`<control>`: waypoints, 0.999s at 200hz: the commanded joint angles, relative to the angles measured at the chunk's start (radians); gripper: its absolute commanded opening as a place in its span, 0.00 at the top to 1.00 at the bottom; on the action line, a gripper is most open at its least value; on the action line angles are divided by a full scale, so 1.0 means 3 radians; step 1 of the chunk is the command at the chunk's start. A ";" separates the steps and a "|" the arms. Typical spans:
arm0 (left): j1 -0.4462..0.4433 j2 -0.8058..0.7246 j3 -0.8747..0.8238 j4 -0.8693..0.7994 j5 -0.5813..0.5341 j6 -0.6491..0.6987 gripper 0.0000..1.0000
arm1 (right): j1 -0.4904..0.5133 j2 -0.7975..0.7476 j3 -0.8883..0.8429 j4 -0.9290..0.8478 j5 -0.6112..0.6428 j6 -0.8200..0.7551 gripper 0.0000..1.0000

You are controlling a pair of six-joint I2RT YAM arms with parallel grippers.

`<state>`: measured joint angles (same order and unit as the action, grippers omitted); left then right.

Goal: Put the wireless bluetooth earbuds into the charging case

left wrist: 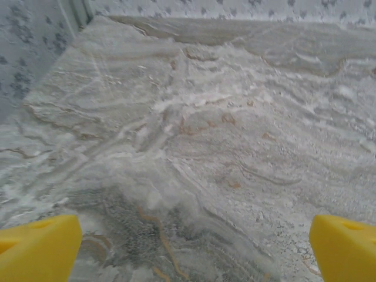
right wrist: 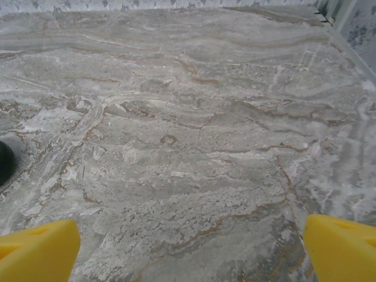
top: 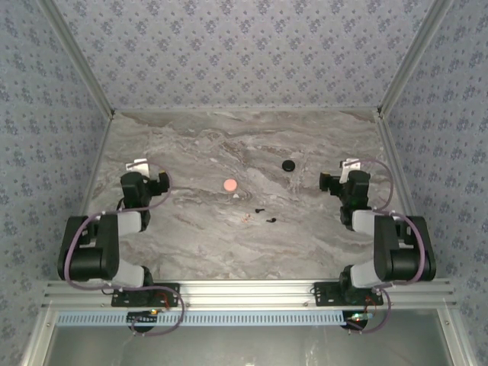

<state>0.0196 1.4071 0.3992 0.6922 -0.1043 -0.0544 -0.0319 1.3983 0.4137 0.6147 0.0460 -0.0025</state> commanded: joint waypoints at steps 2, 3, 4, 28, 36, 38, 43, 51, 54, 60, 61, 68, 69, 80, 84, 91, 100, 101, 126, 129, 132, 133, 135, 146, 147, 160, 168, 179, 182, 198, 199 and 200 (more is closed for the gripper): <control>-0.0014 -0.0390 0.0211 -0.0739 -0.0138 -0.0244 0.01 | 0.0014 -0.0344 0.0344 -0.0942 0.0199 0.0301 0.00; -0.0012 -0.0408 0.0230 -0.0785 -0.0130 -0.0259 0.01 | 0.0019 -0.0357 0.0359 -0.0987 0.0199 0.0315 0.00; -0.0010 -0.0425 0.0242 -0.0822 -0.0126 -0.0271 0.01 | 0.0019 -0.0364 0.0372 -0.1009 0.0197 0.0328 0.00; -0.0024 -0.0742 0.0616 -0.1789 0.0061 -0.0589 0.01 | 0.0066 -0.0604 0.0664 -0.1849 0.0137 0.0559 0.00; -0.0046 -0.0813 0.0717 -0.2040 0.0120 -0.0670 0.01 | 0.0092 -0.0652 0.0751 -0.2069 0.0104 0.0580 0.00; -0.0055 -0.0828 0.0740 -0.2096 0.0131 -0.0686 0.01 | 0.0103 -0.0660 0.0764 -0.2121 0.0099 0.0583 0.00; -0.0076 -0.0869 0.0780 -0.2198 0.0163 -0.0736 0.01 | 0.0123 -0.0682 0.0815 -0.2233 0.0088 0.0593 0.00; -0.0131 -0.0931 0.0827 -0.2351 0.0209 -0.0830 0.01 | 0.0166 -0.0700 0.0877 -0.2394 0.0065 0.0613 0.00; -0.0150 -0.0955 0.0842 -0.2409 0.0235 -0.0869 0.01 | 0.0183 -0.0705 0.0900 -0.2431 0.0052 0.0620 0.00; -0.0191 -0.0996 0.0873 -0.2517 0.0310 -0.0940 0.01 | 0.0215 -0.0710 0.0941 -0.2535 0.0032 0.0643 0.00; -0.0197 -0.1000 0.0876 -0.2532 0.0324 -0.0950 0.01 | 0.0220 -0.0709 0.0950 -0.2550 0.0029 0.0648 0.00; -0.0243 -0.1035 0.0912 -0.2631 0.0408 -0.1011 0.01 | 0.0253 -0.0700 0.1006 -0.2657 -0.0010 0.0686 0.00; -0.0249 -0.1040 0.0913 -0.2651 0.0416 -0.1021 0.01 | 0.0259 -0.0699 0.1015 -0.2673 -0.0015 0.0692 0.00; -0.0328 -0.1077 0.0965 -0.2834 0.0508 -0.1093 0.01 | 0.0292 -0.0674 0.1097 -0.2823 -0.0151 0.0734 0.00; -0.0360 -0.1088 0.0985 -0.2889 0.0549 -0.1102 0.01 | 0.0304 -0.0661 0.1122 -0.2864 -0.0218 0.0740 0.00; -0.0408 -0.1104 0.1011 -0.3006 0.0608 -0.1125 0.01 | 0.0322 -0.0636 0.1155 -0.2916 -0.0311 0.0753 0.00; -0.0479 -0.1123 0.1046 -0.3149 0.0638 -0.1162 0.01 | 0.0354 -0.0597 0.1195 -0.2957 -0.0449 0.0740 0.00; -0.0487 -0.1125 0.1052 -0.3168 0.0641 -0.1165 0.01 | 0.0358 -0.0591 0.1199 -0.2963 -0.0462 0.0737 0.00; -0.0693 -0.1183 0.1073 -0.3453 0.0769 -0.1209 0.01 | 0.0493 -0.0422 0.1324 -0.3070 -0.0665 0.0637 0.00; -0.0722 -0.1196 0.1073 -0.3472 0.0779 -0.1210 0.01 | 0.0509 -0.0391 0.1338 -0.3078 -0.0684 0.0617 0.00; -0.0749 -0.1201 0.1070 -0.3493 0.0779 -0.1210 0.01 | 0.0523 -0.0366 0.1359 -0.3085 -0.0707 0.0597 0.00; -0.0758 -0.1205 0.1069 -0.3498 0.0781 -0.1210 0.01 | 0.0527 -0.0353 0.1368 -0.3089 -0.0714 0.0592 0.00; -0.0775 -0.1210 0.1068 -0.3515 0.0788 -0.1212 0.01 | 0.0537 -0.0332 0.1377 -0.3098 -0.0728 0.0577 0.00; -0.0858 -0.1236 0.1067 -0.3586 0.0817 -0.1218 0.01 | 0.0597 -0.0196 0.1470 -0.3141 -0.0766 0.0528 0.00; -0.0868 -0.1237 0.1067 -0.3593 0.0820 -0.1219 0.01 | 0.0602 -0.0184 0.1477 -0.3145 -0.0769 0.0526 0.00; -0.0944 -0.1260 0.1069 -0.3653 0.0884 -0.1226 0.01 | 0.0666 -0.0004 0.1599 -0.3188 -0.0797 0.0458 0.00; -0.0986 -0.1274 0.1077 -0.3686 0.0902 -0.1240 0.01 | 0.0691 0.0116 0.1686 -0.3222 -0.0797 0.0432 0.00; -0.1041 -0.1290 0.1084 -0.3714 0.0907 -0.1245 0.01 | 0.0709 0.0297 0.1814 -0.3272 -0.0830 0.0391 0.00; -0.1057 -0.1294 0.1087 -0.3717 0.0907 -0.1250 0.01 | 0.0718 0.0342 0.1855 -0.3280 -0.0842 0.0376 0.00; -0.1120 -0.1309 0.1088 -0.3723 0.0903 -0.1268 0.01 | 0.0733 0.0620 0.2070 -0.3367 -0.0941 0.0307 0.02; -0.1122 -0.1310 0.1088 -0.3723 0.0899 -0.1270 0.01 | 0.0737 0.0638 0.2081 -0.3370 -0.0941 0.0303 0.03; -0.1125 -0.1310 0.1091 -0.3726 0.0899 -0.1270 0.01 | 0.0736 0.0658 0.2100 -0.3377 -0.0941 0.0299 0.03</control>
<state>-0.2943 1.0351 0.6857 -0.3840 0.1436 -0.4145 0.1799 1.5005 0.9485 -0.3256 -0.1822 0.1379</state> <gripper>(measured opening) 0.993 0.988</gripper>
